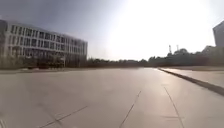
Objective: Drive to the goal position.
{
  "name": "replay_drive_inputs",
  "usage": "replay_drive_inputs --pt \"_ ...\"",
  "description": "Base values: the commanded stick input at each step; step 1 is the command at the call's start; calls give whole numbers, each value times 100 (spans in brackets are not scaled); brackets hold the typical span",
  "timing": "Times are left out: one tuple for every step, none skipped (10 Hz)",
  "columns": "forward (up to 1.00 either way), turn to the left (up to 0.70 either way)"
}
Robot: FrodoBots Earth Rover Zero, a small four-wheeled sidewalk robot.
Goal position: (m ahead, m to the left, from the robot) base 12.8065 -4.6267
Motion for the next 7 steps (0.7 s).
replay_drive_inputs --pt "70 2" --pt "70 2" --pt "70 2" --pt "70 0" --pt "70 1" --pt "70 2" --pt "70 2"
